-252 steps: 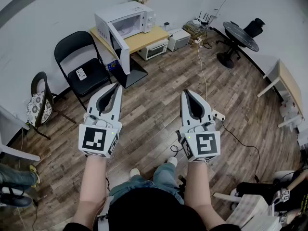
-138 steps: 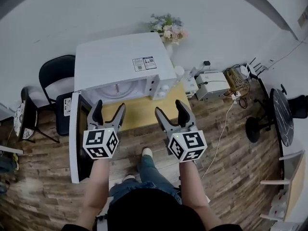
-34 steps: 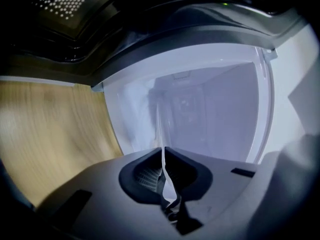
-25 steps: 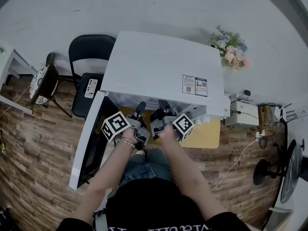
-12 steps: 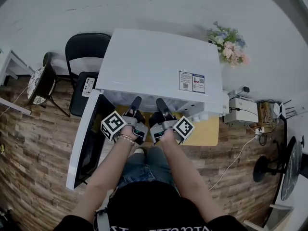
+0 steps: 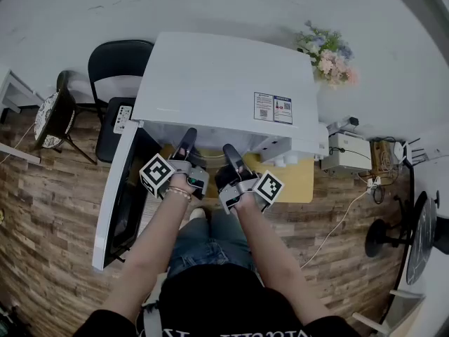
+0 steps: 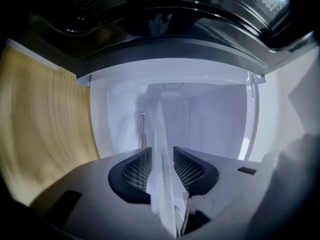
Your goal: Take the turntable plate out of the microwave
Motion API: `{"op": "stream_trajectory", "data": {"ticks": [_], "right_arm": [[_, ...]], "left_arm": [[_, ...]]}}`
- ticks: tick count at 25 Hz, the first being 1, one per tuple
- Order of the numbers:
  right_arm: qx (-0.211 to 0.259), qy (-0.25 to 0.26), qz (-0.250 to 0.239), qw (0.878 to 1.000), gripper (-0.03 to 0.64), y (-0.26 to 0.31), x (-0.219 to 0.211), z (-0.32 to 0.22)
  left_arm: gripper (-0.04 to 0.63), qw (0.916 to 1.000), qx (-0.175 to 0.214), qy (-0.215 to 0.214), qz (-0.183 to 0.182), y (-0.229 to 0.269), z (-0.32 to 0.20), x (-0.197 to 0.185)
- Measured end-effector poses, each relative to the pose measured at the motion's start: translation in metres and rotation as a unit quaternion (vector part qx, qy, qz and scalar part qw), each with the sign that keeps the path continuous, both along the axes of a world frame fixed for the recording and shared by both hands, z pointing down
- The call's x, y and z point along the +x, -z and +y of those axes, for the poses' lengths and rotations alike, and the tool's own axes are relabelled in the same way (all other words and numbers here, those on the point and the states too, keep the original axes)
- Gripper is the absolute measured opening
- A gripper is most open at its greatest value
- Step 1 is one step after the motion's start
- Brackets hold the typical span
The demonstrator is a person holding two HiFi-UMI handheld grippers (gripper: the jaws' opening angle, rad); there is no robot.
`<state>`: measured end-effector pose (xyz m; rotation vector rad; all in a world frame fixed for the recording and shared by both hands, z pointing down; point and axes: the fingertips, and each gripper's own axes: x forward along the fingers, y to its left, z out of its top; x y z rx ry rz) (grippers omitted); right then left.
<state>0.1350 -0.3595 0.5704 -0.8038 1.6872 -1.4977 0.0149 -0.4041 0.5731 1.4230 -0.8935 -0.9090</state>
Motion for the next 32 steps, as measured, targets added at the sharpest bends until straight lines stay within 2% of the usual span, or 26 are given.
{"op": "stream_trajectory", "data": {"ticks": [9, 16, 23, 29, 32], "right_arm": [[0.011, 0.029, 0.0, 1.0, 0.046, 0.006, -0.003, 0.03], [0.012, 0.036, 0.0, 0.999, 0.046, 0.008, -0.007, 0.048], [0.02, 0.034, 0.002, 0.999, 0.046, 0.012, -0.003, 0.06], [0.031, 0.056, 0.022, 0.998, 0.049, 0.017, -0.003, 0.07], [0.04, 0.062, 0.012, 0.997, 0.048, 0.026, -0.003, 0.075]], "left_arm": [[0.13, 0.9999, 0.002, -0.009, 0.013, 0.005, 0.016, 0.0], [0.037, 0.9996, -0.007, -0.025, 0.013, 0.007, 0.032, 0.0], [0.034, 0.9989, -0.005, -0.044, 0.015, 0.012, 0.042, 0.006], [0.035, 0.9986, -0.004, -0.052, 0.012, 0.016, 0.055, 0.009], [0.035, 0.9987, -0.001, -0.049, 0.017, 0.023, 0.065, 0.009]]}}
